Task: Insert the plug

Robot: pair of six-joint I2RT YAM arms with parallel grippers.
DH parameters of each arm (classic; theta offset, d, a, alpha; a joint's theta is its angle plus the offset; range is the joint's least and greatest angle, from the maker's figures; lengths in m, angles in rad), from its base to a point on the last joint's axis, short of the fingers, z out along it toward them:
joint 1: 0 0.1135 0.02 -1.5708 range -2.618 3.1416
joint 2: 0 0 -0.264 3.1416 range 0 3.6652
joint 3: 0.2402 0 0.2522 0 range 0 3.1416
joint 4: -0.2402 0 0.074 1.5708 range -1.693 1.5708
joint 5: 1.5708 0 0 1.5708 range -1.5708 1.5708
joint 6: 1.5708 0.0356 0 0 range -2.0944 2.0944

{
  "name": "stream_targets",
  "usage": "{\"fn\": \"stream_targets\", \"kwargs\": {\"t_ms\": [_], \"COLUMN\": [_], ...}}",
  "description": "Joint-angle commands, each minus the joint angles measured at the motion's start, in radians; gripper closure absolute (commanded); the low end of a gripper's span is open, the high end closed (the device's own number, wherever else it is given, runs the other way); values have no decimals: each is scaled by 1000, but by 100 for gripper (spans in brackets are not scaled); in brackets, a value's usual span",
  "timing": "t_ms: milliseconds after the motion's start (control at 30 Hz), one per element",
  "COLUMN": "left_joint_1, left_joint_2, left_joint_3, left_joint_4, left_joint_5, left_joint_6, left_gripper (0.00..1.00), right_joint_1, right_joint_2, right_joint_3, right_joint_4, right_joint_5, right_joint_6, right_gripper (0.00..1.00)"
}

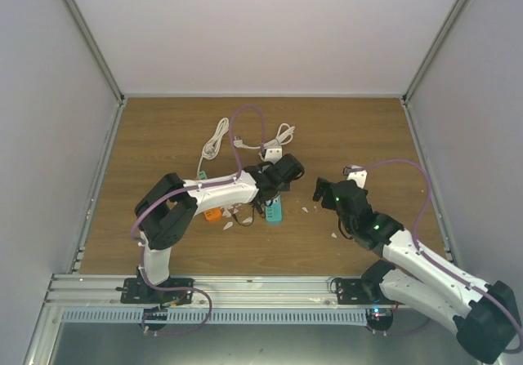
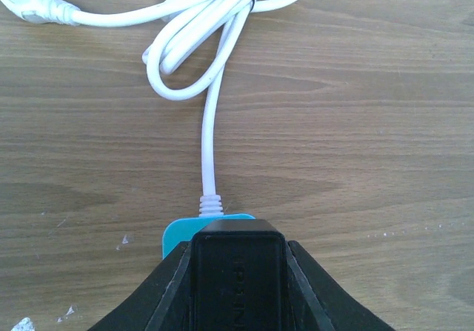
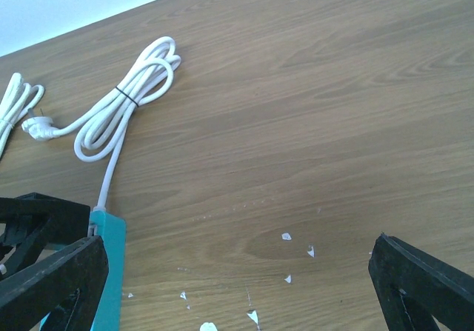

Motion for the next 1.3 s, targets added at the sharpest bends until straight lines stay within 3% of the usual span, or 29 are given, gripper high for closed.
{"fn": "stream_targets", "kwargs": {"t_ms": [0, 833, 1267], "left_joint_1": [-9, -50, -49], "left_joint_2": [-27, -130, -81], "left_joint_3": [-24, -45, -6], "left_joint_4": [-73, -118, -123], "left_joint_5": [10, -9, -30], "left_joint_6": [-37, -88, -111], "left_gripper": [100, 100, 100], "right_joint_1": [-10, -11, -11], "right_joint_2": [1, 5, 3], "right_joint_3": [-8, -9, -10], "right_joint_4": [16, 17, 14], "right_joint_5": [11, 13, 14], "right_joint_6": [-5, -5, -6], "right_gripper": [0, 0, 1]}}
